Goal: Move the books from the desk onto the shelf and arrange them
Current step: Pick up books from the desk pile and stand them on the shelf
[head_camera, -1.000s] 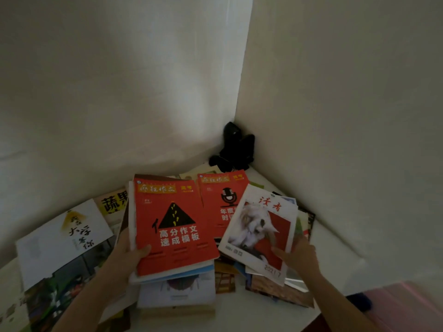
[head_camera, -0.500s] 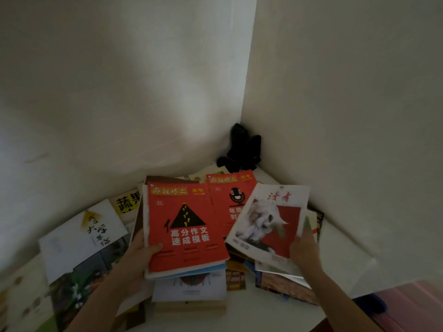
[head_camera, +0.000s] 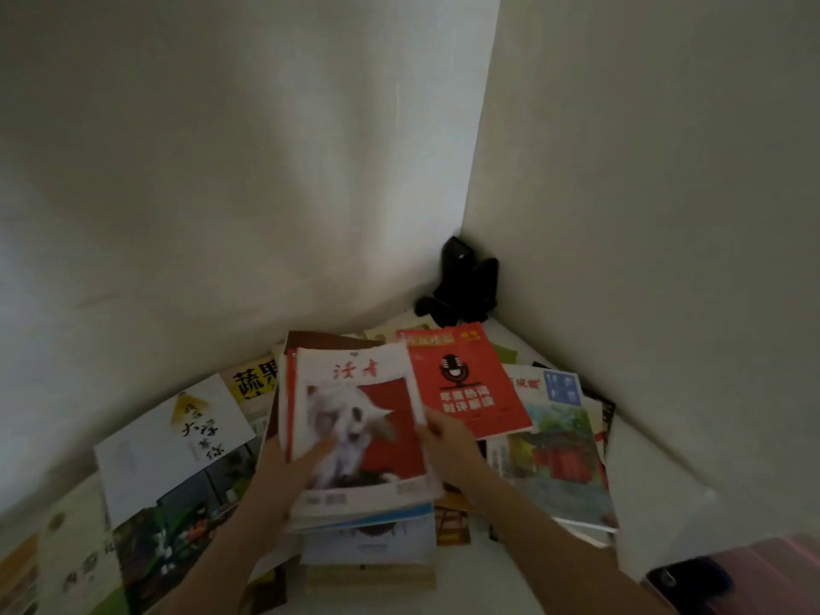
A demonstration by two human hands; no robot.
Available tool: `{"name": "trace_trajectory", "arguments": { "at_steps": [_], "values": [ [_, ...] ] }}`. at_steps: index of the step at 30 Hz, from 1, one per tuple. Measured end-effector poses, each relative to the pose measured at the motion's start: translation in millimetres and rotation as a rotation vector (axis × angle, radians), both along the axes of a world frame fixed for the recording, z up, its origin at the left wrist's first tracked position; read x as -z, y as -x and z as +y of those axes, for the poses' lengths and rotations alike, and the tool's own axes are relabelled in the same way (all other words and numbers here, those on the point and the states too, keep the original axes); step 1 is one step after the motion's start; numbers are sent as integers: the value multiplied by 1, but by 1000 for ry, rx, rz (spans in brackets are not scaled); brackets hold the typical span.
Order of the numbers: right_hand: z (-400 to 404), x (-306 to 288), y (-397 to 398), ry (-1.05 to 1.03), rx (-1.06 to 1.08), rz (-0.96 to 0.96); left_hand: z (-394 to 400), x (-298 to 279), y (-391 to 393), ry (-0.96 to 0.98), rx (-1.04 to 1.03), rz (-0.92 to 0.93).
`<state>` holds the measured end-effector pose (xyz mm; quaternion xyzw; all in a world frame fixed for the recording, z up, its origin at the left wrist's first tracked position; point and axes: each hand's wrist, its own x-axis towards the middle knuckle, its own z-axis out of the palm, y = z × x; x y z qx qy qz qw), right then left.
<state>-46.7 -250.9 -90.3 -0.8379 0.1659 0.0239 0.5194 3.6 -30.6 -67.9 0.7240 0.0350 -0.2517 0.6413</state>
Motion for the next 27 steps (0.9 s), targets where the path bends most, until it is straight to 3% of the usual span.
{"name": "trace_trajectory", "arguments": {
  "at_steps": [3, 6, 8, 10, 13, 18, 23, 27],
  "values": [
    [-18, 8, 10, 101, 143, 52, -5, 17, 1, -170, 59, -136],
    [-97, 27, 52, 380, 372, 205, 2, 31, -2, -260, 56, -100],
    [-148, 43, 88, 458, 600, 418, 3, 24, -2, -209, 39, -27],
    [-179, 59, 114, 389, 709, 581, -1, 18, -1, -125, 21, 67],
    [-186, 72, 128, 213, 632, 628, -5, 18, -1, -88, -25, 136],
    [-187, 67, 129, 199, 587, 636, -5, -5, -2, -48, -78, 140],
    [-193, 59, 135, 79, 618, 517, -18, -30, -4, 71, -103, 137],
    [-188, 54, 139, -262, 704, 398, -65, -24, -18, 196, -100, 221]
  ]
}}
